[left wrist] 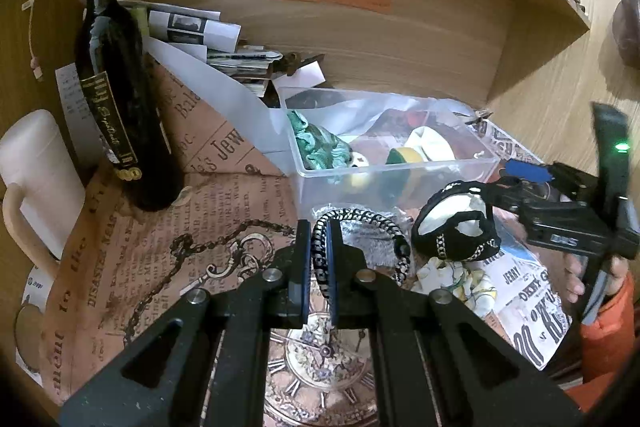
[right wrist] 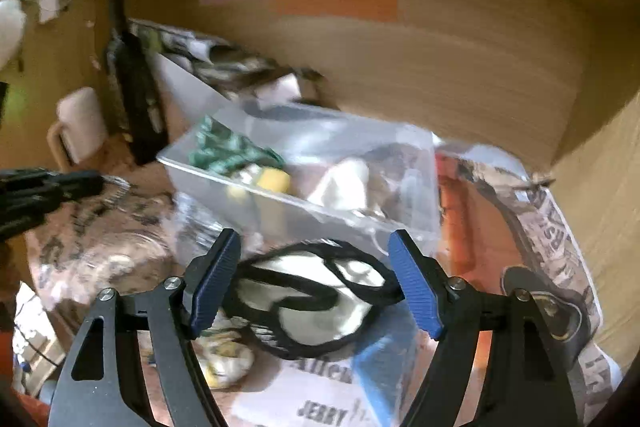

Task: Organize soft objects
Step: 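Lower the bracelet and goggles into the clear box and open both tools, then grasp the floral cloth scrunchie with the right tool while the left tool grasps the silver foil bag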

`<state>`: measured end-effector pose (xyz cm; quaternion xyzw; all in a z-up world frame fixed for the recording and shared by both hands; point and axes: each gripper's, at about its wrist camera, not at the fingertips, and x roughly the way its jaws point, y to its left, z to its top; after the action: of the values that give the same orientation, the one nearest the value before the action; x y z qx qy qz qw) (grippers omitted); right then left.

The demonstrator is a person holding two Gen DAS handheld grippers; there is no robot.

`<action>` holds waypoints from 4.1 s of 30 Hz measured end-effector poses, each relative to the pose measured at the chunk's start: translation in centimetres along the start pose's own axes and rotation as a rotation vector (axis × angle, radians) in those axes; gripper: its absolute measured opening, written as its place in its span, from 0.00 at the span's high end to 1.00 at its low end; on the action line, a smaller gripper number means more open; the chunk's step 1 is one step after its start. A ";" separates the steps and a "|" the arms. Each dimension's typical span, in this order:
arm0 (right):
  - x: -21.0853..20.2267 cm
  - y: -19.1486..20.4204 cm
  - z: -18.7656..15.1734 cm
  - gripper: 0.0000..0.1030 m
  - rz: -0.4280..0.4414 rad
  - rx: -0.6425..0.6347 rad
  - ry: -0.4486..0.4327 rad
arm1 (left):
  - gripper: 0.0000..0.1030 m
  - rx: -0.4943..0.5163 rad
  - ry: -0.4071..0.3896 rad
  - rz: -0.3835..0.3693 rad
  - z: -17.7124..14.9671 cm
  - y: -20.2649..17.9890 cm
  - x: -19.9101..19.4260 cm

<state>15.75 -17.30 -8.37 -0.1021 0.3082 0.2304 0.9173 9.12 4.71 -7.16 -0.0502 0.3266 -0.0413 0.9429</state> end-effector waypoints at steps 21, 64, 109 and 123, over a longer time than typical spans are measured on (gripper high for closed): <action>-1.3 -3.8 -1.5 0.93 0.023 0.128 0.003 | 0.94 0.010 -0.053 -0.007 2.3 -0.9 0.8; 6.7 -3.6 6.9 0.92 0.013 0.045 0.001 | 0.88 0.036 0.060 -0.025 9.5 -2.3 11.7; 3.6 6.4 -3.0 0.22 0.243 -0.098 0.227 | 0.02 -0.016 0.204 0.039 -3.0 -0.2 5.3; 1.4 3.0 -3.3 0.83 0.183 -0.046 0.141 | 0.02 -0.011 0.271 -0.024 -0.3 -2.2 10.3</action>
<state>13.60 -15.29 -11.91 -0.1104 0.3744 0.3124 0.8661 16.87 1.33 -13.47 -0.0531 0.4507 -0.0571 0.8893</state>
